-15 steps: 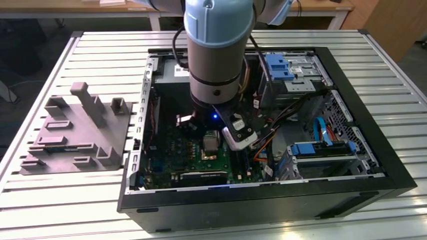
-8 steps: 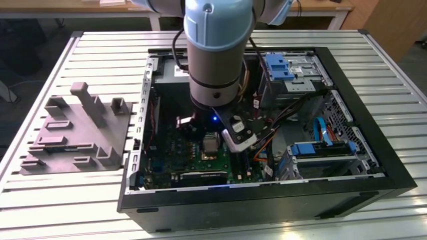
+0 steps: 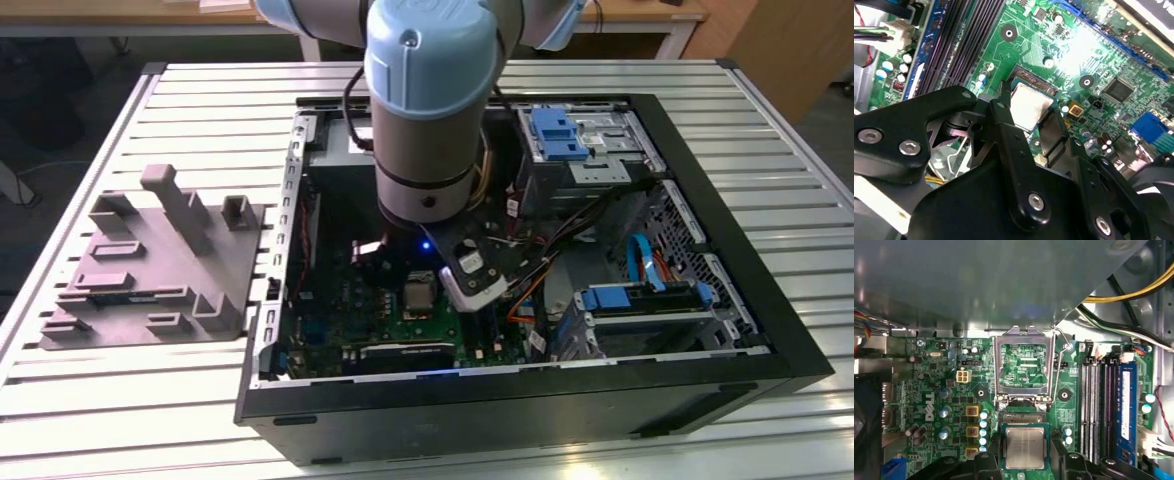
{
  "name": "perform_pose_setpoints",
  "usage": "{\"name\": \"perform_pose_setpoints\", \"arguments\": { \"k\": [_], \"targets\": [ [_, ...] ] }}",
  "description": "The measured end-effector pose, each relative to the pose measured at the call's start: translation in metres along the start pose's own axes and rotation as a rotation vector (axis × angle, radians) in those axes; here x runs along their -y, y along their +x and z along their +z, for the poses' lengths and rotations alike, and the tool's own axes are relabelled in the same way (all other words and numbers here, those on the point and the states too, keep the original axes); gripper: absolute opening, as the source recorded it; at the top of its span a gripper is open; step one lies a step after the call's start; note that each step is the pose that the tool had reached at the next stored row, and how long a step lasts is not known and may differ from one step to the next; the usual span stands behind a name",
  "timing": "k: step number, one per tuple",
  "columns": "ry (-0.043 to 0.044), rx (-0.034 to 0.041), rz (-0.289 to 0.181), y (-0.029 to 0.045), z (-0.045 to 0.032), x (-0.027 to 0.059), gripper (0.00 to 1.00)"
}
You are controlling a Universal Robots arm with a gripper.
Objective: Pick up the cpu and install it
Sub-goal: 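Place the cpu into insertion slot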
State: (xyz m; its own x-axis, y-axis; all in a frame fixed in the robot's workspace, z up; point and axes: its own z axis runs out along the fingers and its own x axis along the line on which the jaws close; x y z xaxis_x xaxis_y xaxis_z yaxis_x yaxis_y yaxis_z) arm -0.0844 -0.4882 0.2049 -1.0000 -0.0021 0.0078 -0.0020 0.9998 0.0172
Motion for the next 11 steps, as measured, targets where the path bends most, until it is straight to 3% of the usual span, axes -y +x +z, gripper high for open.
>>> {"name": "perform_pose_setpoints", "arguments": {
  "k": [11],
  "targets": [
    [-0.0001,0.0000,0.000,0.0007,0.0079,0.0001,0.47]
  ]
}}
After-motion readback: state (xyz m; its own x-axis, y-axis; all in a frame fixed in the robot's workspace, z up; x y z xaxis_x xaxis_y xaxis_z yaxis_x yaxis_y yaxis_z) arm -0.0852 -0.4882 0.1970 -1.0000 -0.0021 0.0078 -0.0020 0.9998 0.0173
